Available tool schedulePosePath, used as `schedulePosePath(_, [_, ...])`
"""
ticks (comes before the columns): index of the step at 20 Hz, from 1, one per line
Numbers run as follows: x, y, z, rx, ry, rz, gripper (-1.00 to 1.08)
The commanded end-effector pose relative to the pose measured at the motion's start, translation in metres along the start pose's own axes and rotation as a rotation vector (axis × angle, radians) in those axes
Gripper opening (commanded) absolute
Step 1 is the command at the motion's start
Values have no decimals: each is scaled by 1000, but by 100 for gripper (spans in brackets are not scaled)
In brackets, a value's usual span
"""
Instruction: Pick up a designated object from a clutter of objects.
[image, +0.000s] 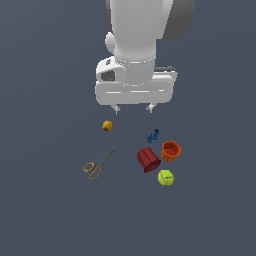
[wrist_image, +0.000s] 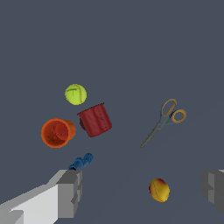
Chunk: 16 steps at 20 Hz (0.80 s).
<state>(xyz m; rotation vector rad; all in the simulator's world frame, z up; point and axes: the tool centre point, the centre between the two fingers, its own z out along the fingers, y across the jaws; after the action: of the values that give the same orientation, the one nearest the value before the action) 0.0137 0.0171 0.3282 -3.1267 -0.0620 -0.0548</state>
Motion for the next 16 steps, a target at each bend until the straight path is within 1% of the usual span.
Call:
schedulePosePath(1, [0,0,0,0,0,0,100])
schedulePosePath(4, [1,-3,1,3,1,3,100])
schedulePosePath(10, [4,-19,3,22,8,17,100])
schedulePosePath(16, [4,-20,5,22,7,19,100])
